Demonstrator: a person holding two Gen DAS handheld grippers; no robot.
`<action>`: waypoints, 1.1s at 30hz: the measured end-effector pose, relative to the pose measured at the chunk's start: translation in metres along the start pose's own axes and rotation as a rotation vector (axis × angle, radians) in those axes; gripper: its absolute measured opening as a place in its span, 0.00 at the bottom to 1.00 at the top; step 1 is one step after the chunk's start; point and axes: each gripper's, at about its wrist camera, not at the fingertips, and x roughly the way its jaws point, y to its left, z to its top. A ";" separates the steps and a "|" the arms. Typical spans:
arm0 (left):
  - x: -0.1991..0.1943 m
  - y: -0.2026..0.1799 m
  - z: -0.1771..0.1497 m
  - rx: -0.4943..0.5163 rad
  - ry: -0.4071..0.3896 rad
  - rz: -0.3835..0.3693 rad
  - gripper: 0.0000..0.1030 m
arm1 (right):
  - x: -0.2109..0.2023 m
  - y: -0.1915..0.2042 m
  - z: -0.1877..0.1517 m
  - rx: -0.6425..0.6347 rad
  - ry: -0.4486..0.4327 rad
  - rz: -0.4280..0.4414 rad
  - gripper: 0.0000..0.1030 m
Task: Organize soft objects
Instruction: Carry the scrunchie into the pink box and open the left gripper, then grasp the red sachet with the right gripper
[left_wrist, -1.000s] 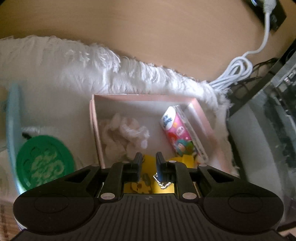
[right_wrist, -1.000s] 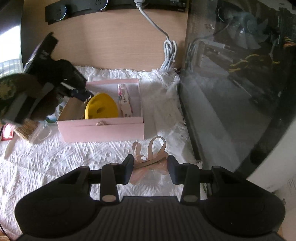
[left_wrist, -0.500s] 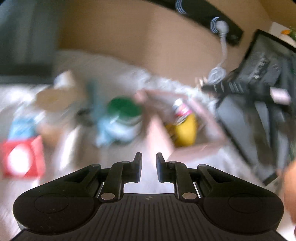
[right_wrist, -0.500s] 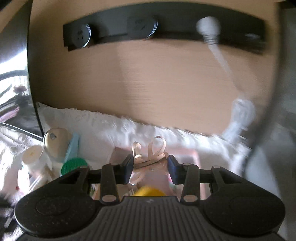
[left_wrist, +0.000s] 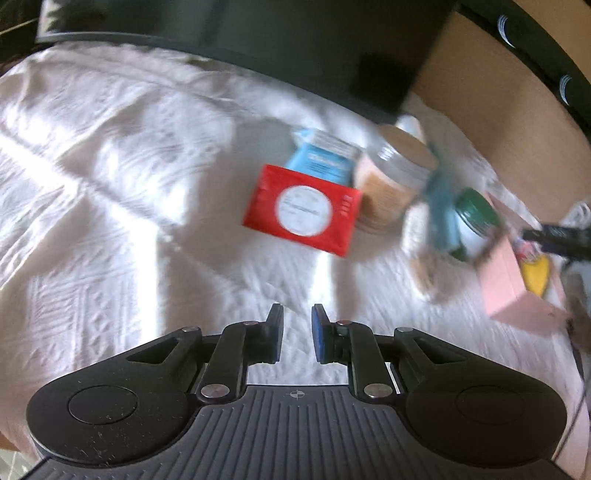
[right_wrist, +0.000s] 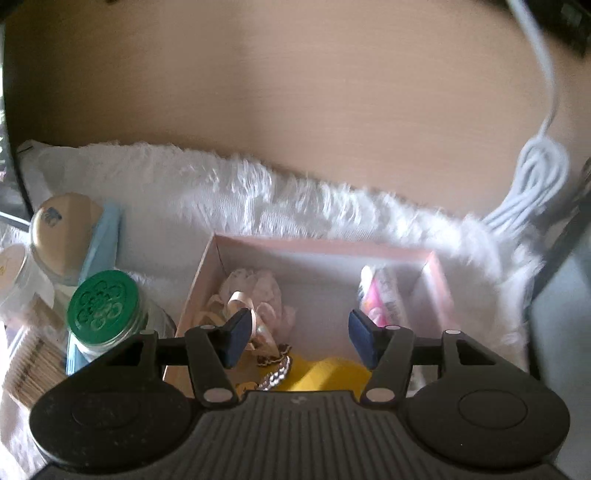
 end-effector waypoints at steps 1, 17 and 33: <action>0.002 0.003 0.001 -0.010 -0.006 0.011 0.17 | -0.009 0.003 -0.002 -0.017 -0.031 -0.008 0.61; -0.015 0.035 0.017 -0.076 -0.122 0.028 0.17 | -0.069 0.141 -0.043 -0.246 -0.077 0.364 0.82; -0.056 0.096 -0.033 -0.098 -0.152 0.027 0.17 | -0.005 0.277 -0.053 -0.371 -0.010 0.387 0.79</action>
